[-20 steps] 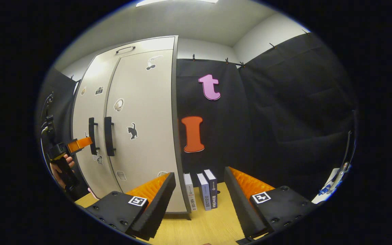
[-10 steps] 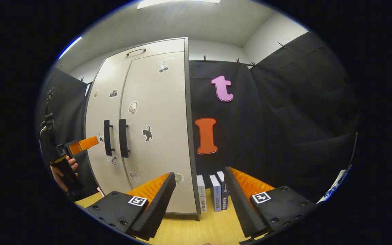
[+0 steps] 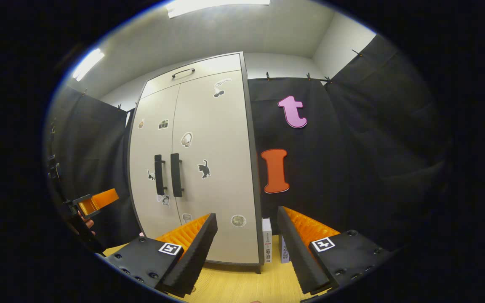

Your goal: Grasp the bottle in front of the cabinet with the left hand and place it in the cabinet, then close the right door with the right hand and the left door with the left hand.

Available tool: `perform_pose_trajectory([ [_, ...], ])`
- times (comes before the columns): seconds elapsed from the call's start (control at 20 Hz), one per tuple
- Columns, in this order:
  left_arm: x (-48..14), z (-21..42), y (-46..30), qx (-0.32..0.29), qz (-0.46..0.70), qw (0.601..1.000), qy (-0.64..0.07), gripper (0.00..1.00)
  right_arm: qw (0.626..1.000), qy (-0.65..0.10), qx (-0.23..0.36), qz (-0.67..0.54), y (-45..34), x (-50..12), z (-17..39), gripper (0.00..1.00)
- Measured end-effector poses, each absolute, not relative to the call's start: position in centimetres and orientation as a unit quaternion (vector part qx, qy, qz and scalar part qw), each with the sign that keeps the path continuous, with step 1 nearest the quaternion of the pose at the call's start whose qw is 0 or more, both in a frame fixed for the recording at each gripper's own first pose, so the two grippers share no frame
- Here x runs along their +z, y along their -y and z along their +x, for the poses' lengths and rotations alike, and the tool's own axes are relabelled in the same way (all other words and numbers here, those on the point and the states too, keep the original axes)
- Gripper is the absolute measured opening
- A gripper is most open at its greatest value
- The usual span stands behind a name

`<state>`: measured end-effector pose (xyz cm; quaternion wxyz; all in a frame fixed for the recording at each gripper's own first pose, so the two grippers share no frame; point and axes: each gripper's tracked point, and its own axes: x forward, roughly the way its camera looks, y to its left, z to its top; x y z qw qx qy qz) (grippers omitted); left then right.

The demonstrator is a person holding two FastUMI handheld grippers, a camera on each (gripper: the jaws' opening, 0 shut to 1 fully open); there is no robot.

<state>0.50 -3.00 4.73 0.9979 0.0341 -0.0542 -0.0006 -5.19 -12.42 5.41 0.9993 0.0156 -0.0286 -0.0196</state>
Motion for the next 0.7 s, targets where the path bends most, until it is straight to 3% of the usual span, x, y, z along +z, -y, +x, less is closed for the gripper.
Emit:
perform_pose_trajectory([
  [0.7, 4.5, -4.1, -1.1, 0.060, 0.040, 0.996, 0.051, 0.94, 1.000, 0.008, 0.019, 0.017, 8.8, 3.0, -5.7, 0.96],
])
